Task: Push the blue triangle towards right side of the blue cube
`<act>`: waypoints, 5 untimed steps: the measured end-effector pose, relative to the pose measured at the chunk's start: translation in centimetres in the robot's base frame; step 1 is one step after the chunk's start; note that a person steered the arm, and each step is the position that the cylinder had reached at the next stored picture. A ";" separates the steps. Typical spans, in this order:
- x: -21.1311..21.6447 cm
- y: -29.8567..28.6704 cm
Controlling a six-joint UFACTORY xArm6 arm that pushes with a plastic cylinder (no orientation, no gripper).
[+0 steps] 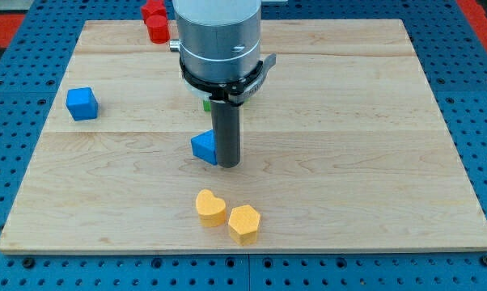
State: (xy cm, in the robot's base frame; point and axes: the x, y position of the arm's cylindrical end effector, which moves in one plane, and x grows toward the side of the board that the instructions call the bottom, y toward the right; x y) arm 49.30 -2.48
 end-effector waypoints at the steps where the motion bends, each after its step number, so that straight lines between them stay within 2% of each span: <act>1: -0.3 0.0; 4: -1.1 -0.1; 5: -1.1 -3.0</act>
State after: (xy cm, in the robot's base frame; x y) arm 48.21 -5.52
